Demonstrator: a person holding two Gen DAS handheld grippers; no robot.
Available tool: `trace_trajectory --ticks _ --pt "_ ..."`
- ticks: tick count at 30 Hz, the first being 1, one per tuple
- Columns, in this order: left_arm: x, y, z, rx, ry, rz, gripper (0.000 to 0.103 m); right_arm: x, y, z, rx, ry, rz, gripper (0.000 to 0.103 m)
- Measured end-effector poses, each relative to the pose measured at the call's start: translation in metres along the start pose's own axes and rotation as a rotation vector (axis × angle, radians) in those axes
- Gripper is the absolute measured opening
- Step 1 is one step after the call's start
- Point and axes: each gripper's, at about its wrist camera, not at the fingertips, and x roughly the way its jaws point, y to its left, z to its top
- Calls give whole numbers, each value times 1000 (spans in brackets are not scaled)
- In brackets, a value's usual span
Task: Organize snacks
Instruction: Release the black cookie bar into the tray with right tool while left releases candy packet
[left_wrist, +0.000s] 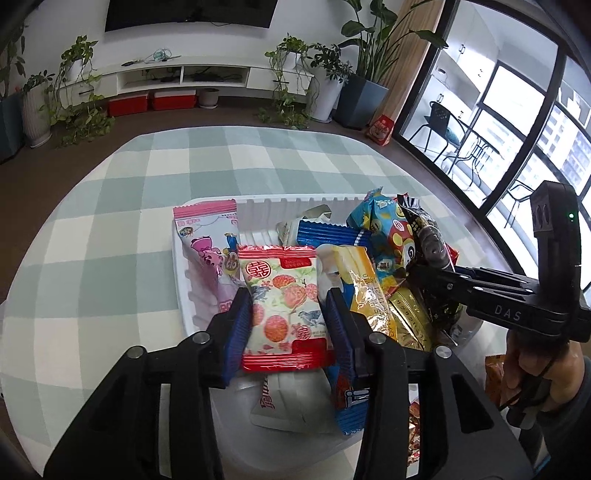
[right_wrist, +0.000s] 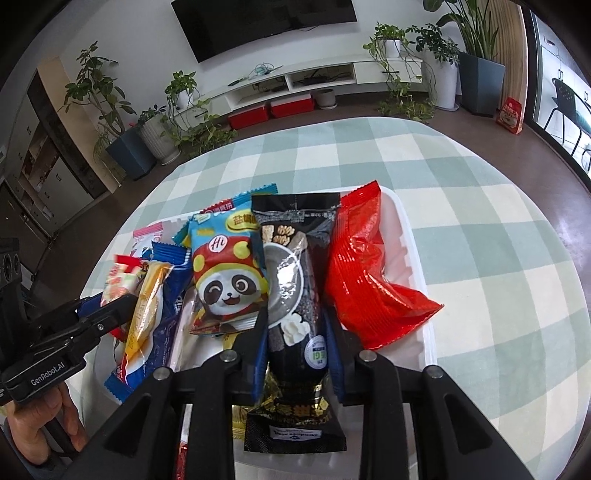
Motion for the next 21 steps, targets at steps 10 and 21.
trace_trajectory --ticks 10,21 --pt "-17 -6 -1 12 -27 20 64 -29 7 -1 -25 -55 1 52" --pt "-87 -36 -35 34 -137 53 103 -134 -12 -28 67 -259 77 99"
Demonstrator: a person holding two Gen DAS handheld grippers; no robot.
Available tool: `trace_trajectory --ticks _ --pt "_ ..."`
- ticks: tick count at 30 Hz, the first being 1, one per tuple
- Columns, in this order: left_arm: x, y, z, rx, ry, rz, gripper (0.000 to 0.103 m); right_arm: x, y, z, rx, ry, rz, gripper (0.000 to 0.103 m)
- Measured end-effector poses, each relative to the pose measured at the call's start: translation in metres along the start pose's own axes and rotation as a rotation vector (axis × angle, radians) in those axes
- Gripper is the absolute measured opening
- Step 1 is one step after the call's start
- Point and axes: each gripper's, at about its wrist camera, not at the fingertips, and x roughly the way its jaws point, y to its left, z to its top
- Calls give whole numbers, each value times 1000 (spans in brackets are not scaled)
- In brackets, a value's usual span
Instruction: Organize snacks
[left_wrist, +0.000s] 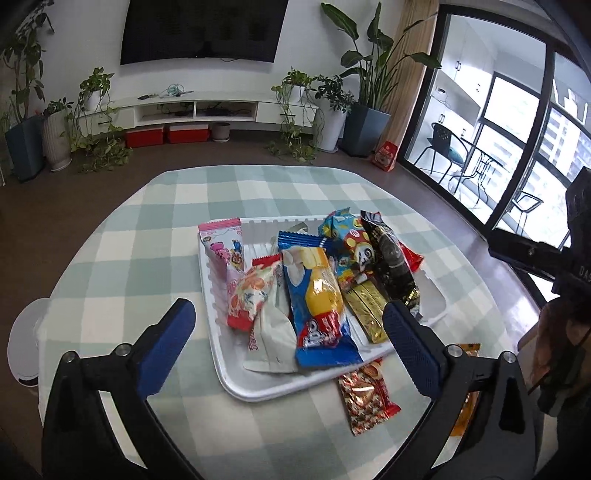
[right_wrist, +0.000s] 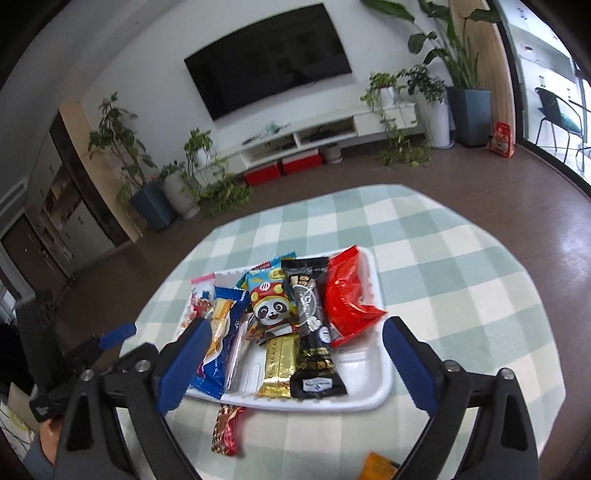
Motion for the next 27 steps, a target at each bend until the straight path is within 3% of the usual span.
trace_trajectory --ticks 5,6,9,12,15,18,27 --pt "-34 -24 -41 14 -99 -2 103 -48 -24 -41 85 -28 -9 103" --pt "-35 -26 -48 -2 -84 4 103 -53 -28 -52 103 -20 -21 103" --pt "-28 -25 -70 -101 65 1 103 -64 -41 -88 155 20 -69 103" --pt "-24 -24 -90 -160 97 -16 103 -65 -56 -117 254 85 -80 103" --pt "-18 -35 -102 -123 144 -25 103 -58 -56 -128 228 119 -99 95" --pt "-23 -42 -109 -102 140 -26 103 -50 -48 -130 196 137 -87 89" --pt "-31 -41 -106 -83 119 0 103 -14 -32 -132 120 236 -120 83"
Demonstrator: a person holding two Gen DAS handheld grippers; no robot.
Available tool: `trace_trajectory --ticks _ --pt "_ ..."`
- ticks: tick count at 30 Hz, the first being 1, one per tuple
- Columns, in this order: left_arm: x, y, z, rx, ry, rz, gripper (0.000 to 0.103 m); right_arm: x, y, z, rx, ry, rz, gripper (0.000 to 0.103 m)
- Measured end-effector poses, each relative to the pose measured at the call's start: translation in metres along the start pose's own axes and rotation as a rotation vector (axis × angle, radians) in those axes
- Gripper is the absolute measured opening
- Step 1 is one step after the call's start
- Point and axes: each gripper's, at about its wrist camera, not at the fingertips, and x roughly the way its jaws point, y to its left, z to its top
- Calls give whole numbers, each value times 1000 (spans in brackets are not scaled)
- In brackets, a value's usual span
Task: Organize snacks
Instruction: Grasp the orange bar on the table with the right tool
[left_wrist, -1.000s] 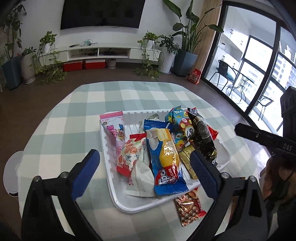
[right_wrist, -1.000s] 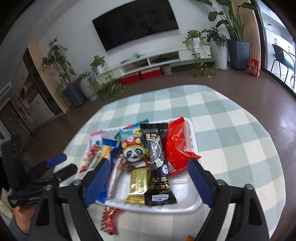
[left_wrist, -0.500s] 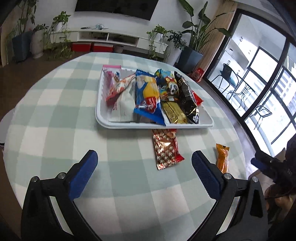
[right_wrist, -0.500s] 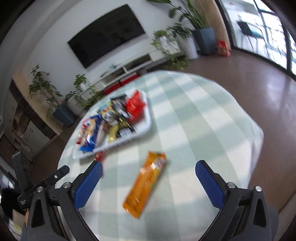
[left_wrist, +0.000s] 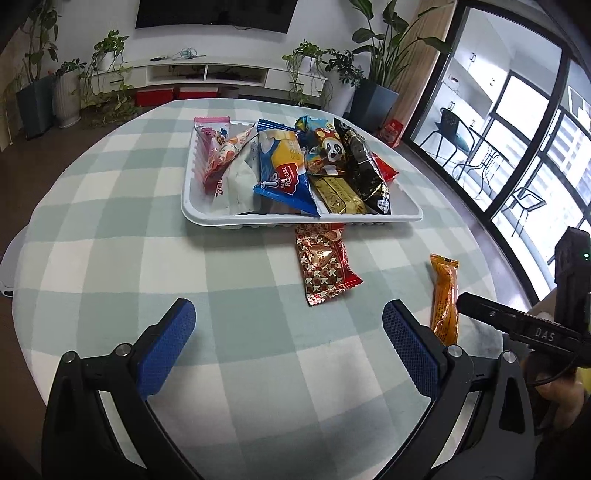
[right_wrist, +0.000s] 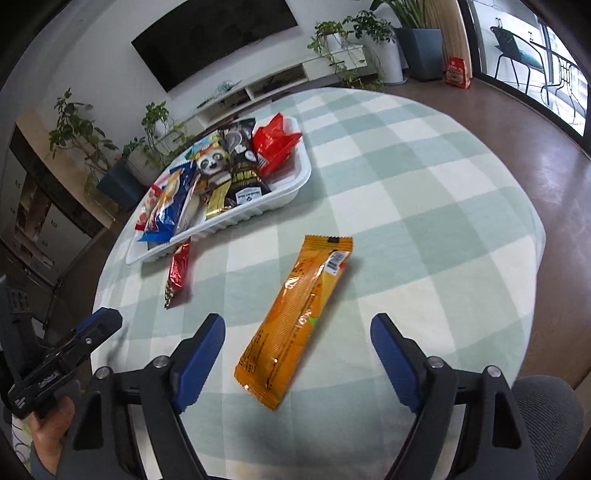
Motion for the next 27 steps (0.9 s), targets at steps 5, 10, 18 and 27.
trace_trajectory --ticks 5,10,18,27 --pt "-5 0 2 9 -11 -12 103 16 8 5 -38 17 -42 77" --pt "-1 -3 3 28 5 -19 103 23 15 6 -96 9 -91 73" --pt "30 -28 15 102 82 -6 102 22 20 -1 -194 -7 -162 56" --pt "72 -38 42 99 161 0 86 12 12 -8 -218 -10 -153 37"
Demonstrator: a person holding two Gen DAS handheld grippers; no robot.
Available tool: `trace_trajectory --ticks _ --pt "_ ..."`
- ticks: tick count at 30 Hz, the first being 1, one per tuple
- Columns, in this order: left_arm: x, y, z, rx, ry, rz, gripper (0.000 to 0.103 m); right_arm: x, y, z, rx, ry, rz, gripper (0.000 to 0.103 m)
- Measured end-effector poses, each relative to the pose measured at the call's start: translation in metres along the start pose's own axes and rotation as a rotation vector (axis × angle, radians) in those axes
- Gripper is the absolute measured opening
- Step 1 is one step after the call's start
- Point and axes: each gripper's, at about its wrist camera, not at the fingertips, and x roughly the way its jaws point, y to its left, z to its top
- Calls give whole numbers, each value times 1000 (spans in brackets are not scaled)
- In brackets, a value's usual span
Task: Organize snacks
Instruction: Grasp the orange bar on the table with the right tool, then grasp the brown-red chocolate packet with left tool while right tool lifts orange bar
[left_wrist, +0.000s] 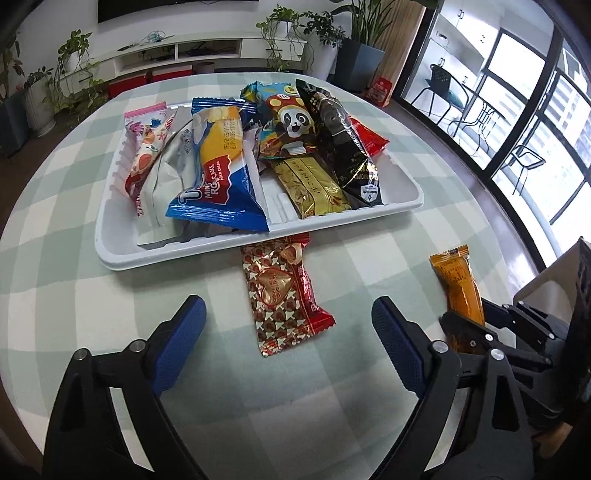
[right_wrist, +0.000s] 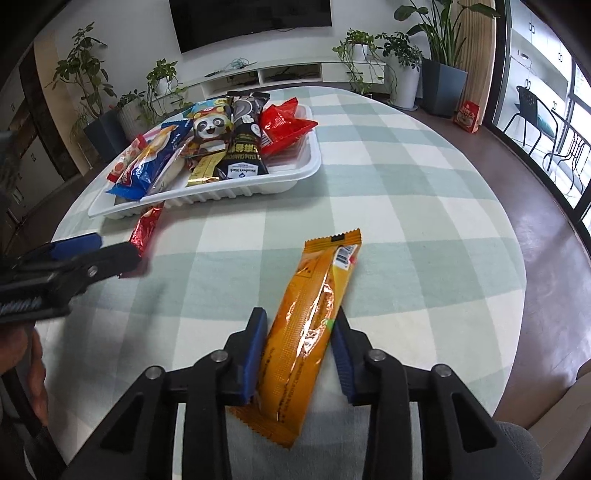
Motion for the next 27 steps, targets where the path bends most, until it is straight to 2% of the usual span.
trace_trajectory --ticks 3,5,12,14,16,22,24,27 --pt "12 3 7 -6 26 19 78 -1 0 -1 -8 -7 2 37" --pt "18 6 10 -12 38 23 69 -1 0 -2 -9 -8 7 37" --pt "25 3 14 46 45 70 54 -2 0 -2 -11 -5 15 37" --pt "28 -1 15 72 50 82 40 -2 1 -3 -12 -1 21 37" --pt "30 -5 15 114 56 98 30 -3 2 -4 -13 3 25 37" --pt "29 -15 5 193 56 118 25 -5 5 -7 -24 13 33 32" --pt "26 -15 2 193 49 104 23 -6 4 -7 -20 18 45 24" --pt "21 -10 -4 169 37 71 22 -8 4 -8 -18 20 53 22"
